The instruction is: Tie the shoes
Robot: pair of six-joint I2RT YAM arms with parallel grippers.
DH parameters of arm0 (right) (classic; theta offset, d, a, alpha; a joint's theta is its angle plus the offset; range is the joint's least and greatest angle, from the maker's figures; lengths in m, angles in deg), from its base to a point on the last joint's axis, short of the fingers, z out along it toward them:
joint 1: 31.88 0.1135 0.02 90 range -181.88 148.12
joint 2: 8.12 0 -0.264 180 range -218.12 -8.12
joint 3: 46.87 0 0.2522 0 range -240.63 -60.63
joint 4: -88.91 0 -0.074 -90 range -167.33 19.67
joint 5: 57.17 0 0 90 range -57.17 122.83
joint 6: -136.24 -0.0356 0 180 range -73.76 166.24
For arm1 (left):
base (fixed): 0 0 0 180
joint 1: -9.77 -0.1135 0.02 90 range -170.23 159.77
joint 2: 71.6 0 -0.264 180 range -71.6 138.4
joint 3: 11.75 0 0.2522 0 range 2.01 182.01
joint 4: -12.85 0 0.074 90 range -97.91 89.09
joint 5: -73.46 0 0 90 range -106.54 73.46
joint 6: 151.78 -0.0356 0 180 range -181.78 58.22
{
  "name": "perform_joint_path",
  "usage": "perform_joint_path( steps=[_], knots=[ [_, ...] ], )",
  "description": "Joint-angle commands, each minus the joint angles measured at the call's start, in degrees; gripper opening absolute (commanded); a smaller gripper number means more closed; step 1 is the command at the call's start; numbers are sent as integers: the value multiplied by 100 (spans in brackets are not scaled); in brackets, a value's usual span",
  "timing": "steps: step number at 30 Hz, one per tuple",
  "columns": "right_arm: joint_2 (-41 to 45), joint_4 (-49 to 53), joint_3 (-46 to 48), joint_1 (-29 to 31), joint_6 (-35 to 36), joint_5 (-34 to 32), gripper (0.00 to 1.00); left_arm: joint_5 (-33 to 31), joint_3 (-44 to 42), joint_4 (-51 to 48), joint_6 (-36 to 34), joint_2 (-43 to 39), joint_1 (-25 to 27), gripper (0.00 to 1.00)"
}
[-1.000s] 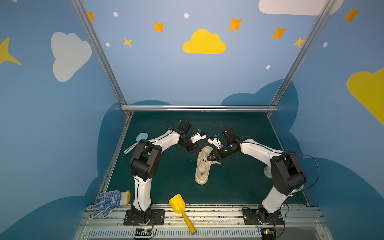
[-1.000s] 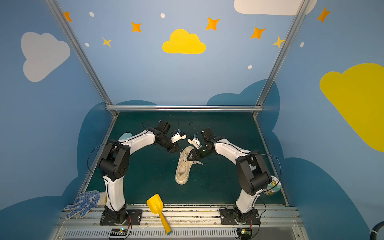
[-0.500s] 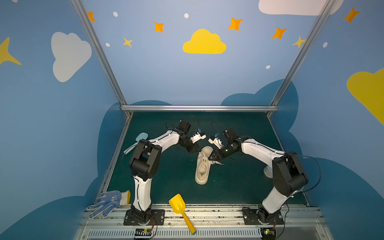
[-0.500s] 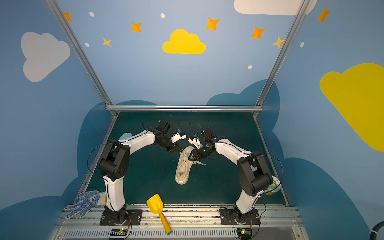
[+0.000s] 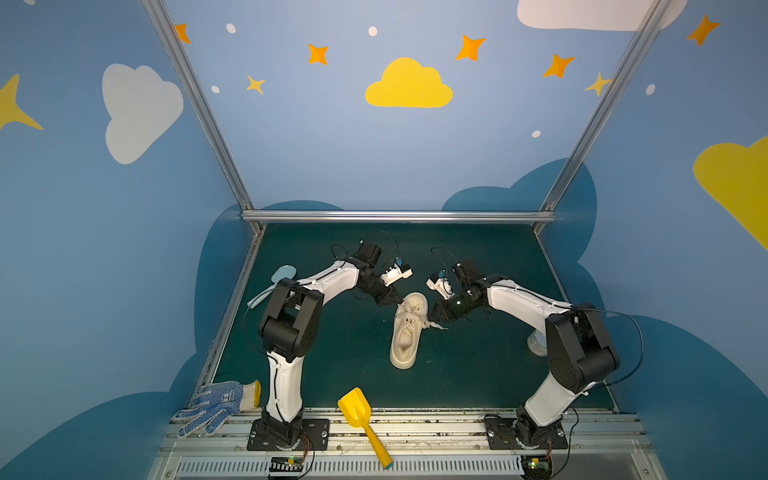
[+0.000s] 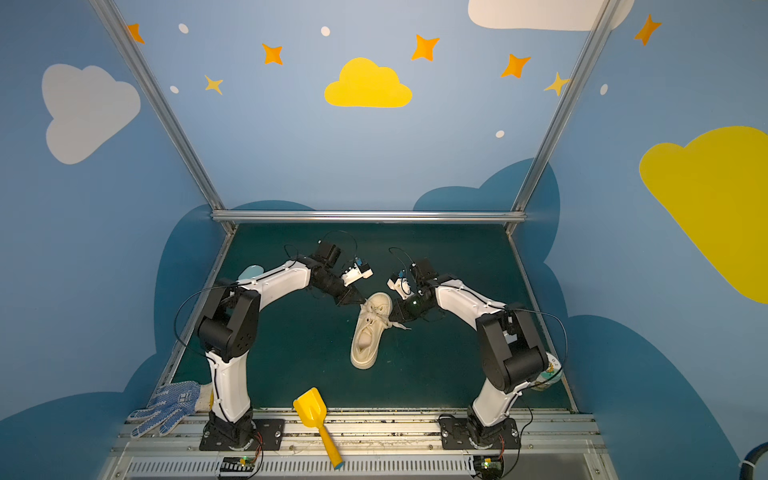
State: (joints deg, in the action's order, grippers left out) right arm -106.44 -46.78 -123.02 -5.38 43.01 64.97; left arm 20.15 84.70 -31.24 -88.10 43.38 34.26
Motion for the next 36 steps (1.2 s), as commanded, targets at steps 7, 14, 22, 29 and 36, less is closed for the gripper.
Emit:
perform_joint_path(
  steps=[7, 14, 22, 29, 36],
  knots=[
    [-257, 32, -14, 8, -31, 226, 10, 139, -72, -52, 33, -23, -19, 5],
    [-353, -72, -117, -4, 37, 112, 24, 144, -80, -62, 38, -20, -21, 5],
    [-74, -37, 114, -167, -178, 329, 21, 150, -88, -53, 65, -39, -19, 5],
    [38, 21, 421, -204, -660, 296, 13, 133, -87, -80, 51, -52, -19, 5],
    [-199, 131, 595, -220, -763, 115, 8, 157, -96, -66, 78, -30, -22, 5]
  ],
)
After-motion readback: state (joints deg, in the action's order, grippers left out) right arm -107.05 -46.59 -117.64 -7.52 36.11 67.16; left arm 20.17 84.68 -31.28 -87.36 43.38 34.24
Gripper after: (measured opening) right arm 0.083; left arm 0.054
